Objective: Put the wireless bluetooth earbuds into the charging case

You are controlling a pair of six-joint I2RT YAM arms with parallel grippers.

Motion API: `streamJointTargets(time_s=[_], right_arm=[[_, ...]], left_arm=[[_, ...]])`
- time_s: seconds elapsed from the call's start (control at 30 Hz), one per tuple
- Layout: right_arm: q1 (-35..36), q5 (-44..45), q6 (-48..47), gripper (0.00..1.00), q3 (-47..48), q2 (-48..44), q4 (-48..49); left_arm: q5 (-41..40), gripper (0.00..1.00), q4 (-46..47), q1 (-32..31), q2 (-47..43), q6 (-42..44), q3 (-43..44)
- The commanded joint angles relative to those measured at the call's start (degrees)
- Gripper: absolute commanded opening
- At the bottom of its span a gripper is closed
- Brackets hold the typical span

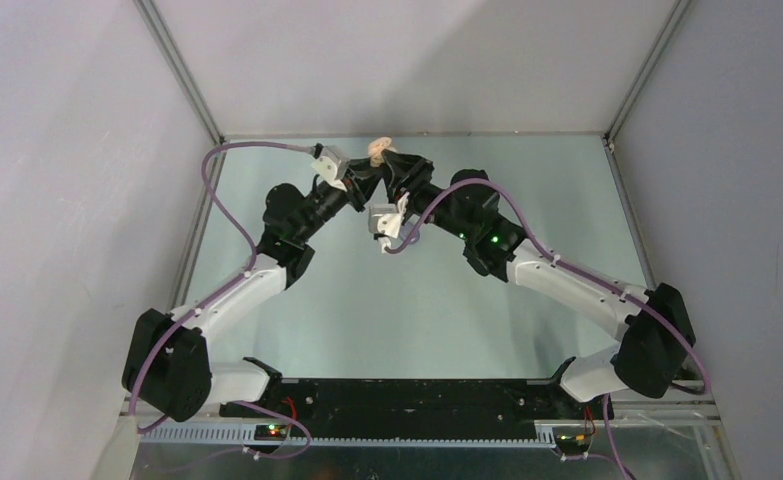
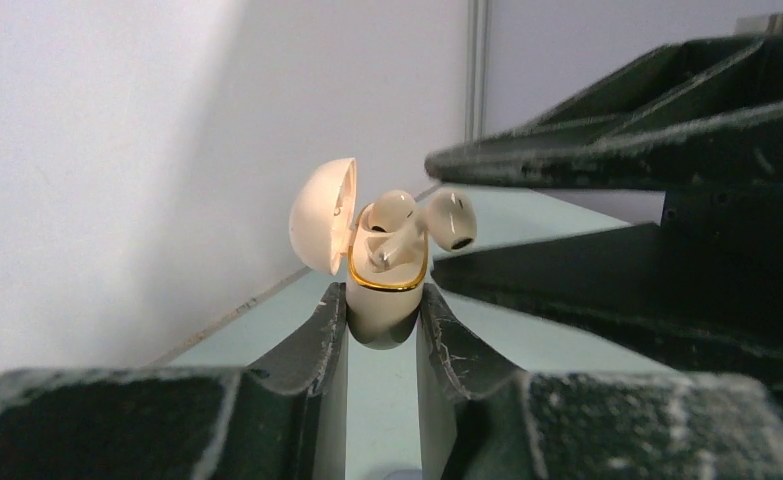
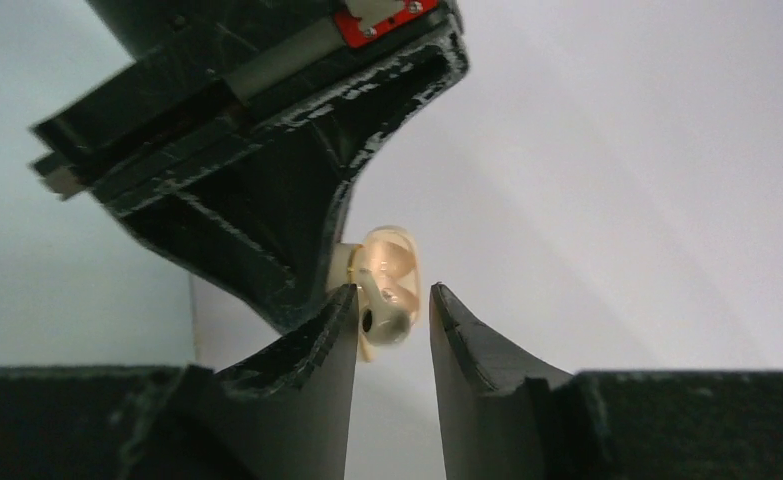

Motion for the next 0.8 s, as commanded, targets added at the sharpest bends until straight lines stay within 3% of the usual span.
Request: streamJointTargets(time_s=[0.0,0.17,0.37,0.5,0.63,0.77], right_arm=[[0.07,-3.02,1.38,0.38,3.45,-1.54,-10.86],[0.10,-2.63,3.05,0.40,6.46,-0.44,-15.05],[0.09,-1.92,6.87,0.42,6.91,-1.29,-11.34],[-1.95,-3.21,18.43,0.47,7.03,-6.93,-14.05],[-4.42,-5.08,30.80,0.54,6.86,-12.00,-24.29],[-11.36,-7.46,50.97,0.55,6.07,-12.50,-34.27]], left_arm=[[0.94,0.00,6.70,-0.02,-1.52,0.50,1.24],[2.50,0.00,7.17,0.00,-1.41,0.46,0.94],[0.92,0.00,6.12,-0.02,-1.42,0.28,1.00],[-3.42,0.00,2.10,1.27,-1.24,-0.43,1.77],[-3.29,0.00,-1.13,4.62,-1.63,-2.45,2.00],[-0.78,0.00,-5.47,7.54,-3.38,-2.93,1.06]])
